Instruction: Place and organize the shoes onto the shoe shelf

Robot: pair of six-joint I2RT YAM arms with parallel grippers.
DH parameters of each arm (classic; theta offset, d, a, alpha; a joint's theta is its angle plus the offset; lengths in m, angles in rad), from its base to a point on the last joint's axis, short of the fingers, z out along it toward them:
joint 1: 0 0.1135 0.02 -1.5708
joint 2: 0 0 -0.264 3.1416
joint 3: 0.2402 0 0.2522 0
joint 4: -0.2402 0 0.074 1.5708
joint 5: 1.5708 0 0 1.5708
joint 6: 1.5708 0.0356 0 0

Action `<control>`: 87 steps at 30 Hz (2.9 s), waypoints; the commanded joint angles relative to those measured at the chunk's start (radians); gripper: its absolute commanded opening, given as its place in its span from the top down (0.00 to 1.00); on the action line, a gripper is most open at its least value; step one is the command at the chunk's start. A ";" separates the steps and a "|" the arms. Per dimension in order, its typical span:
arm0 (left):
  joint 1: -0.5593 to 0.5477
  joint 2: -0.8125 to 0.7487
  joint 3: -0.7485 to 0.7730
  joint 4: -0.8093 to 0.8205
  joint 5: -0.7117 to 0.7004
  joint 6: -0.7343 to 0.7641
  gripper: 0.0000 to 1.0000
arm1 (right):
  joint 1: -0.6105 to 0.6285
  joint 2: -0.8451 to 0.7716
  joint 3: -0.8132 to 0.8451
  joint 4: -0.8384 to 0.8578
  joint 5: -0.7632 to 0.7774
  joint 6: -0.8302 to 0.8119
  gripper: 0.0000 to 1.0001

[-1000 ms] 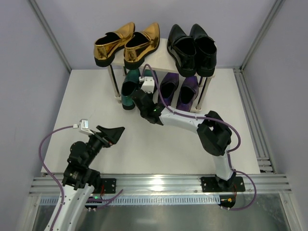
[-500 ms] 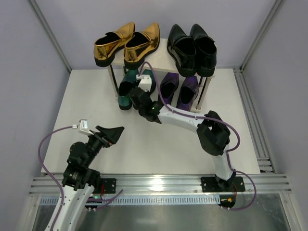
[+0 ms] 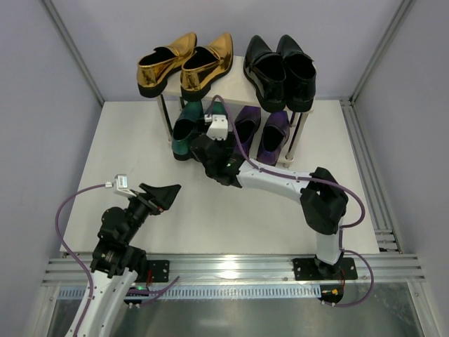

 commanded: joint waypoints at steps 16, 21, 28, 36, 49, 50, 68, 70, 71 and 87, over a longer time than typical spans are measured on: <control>-0.001 0.020 -0.005 0.054 0.011 -0.014 0.00 | -0.103 -0.182 -0.148 -0.161 0.101 0.120 0.12; 0.001 0.014 -0.008 0.048 0.008 -0.012 0.00 | -0.127 -0.119 -0.117 -0.158 0.081 0.117 0.20; 0.000 0.006 -0.005 0.036 0.008 -0.006 0.00 | -0.166 -0.033 -0.059 -0.207 0.081 0.144 0.57; 0.001 0.017 -0.009 0.052 0.011 -0.008 0.00 | -0.164 -0.085 -0.114 -0.256 0.192 0.213 0.96; -0.001 0.035 -0.006 0.066 0.019 -0.009 0.00 | -0.181 -0.139 -0.155 -0.440 0.312 0.370 0.96; 0.001 0.037 -0.006 0.066 0.019 -0.011 0.00 | -0.181 -0.143 -0.159 -0.437 0.308 0.365 0.96; 0.001 0.064 0.027 0.066 0.016 0.008 0.00 | -0.133 -0.505 -0.548 0.240 -0.122 -0.164 0.20; 0.001 0.072 0.041 0.062 0.016 0.023 0.00 | -0.124 -0.560 -0.638 0.305 -0.182 -0.166 0.20; 0.001 0.075 0.049 0.060 0.016 0.025 0.00 | -0.124 -0.605 -0.668 0.371 -0.193 -0.161 0.19; 0.000 0.139 0.089 0.075 0.016 0.055 0.00 | -0.417 -0.837 -0.892 0.320 -0.181 -0.017 0.93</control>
